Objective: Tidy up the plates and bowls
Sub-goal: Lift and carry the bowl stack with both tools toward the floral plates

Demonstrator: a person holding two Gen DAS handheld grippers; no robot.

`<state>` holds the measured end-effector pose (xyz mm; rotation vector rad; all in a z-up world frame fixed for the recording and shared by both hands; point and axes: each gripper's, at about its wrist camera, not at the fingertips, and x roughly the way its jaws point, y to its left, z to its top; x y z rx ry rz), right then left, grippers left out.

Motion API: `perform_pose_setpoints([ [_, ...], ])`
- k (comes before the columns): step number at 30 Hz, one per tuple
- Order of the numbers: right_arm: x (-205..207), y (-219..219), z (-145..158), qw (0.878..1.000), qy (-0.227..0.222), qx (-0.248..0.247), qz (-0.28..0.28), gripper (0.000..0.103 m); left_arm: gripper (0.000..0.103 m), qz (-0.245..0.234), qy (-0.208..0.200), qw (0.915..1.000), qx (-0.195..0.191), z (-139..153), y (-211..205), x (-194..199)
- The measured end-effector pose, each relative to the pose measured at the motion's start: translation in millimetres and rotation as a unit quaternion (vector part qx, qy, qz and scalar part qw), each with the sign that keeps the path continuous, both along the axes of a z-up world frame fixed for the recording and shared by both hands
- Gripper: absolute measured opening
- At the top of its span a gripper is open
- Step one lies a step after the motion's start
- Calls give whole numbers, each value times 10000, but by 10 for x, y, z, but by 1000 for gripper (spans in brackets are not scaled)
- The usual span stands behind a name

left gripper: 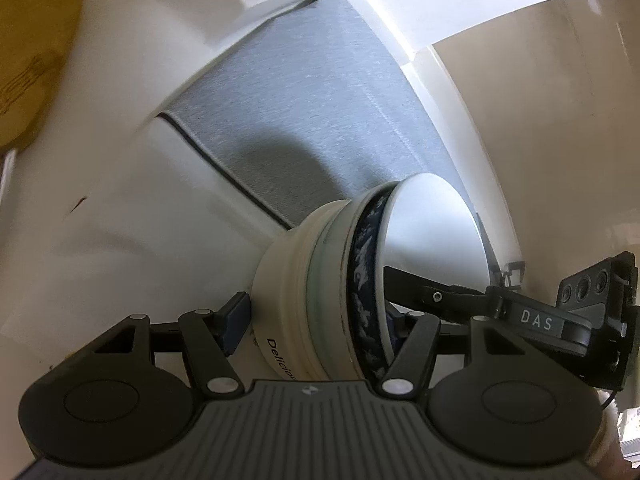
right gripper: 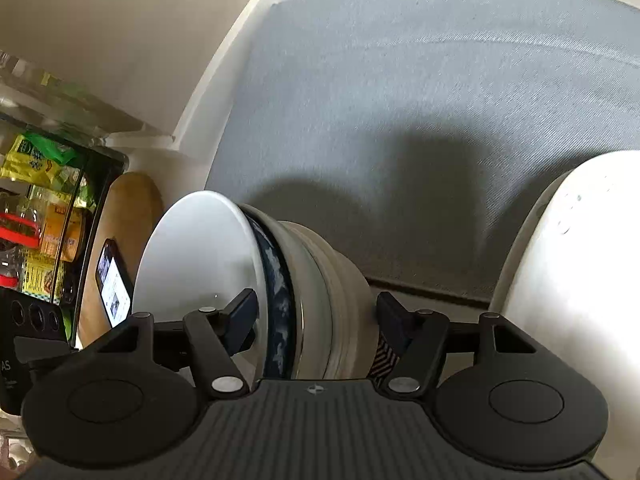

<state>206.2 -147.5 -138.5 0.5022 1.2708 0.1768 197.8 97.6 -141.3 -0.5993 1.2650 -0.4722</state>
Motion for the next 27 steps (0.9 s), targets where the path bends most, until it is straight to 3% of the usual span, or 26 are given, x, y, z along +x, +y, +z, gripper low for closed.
perform_pose_setpoints([
  [17,-42,-362,316,9983,-398,-234,-361,68,69,-423,-263,9985,-230,178,-376,156],
  [27,-279,-704,572,9939,-655,-433,-772,68,69,-877,-404,9946,-367,297,-845,224],
])
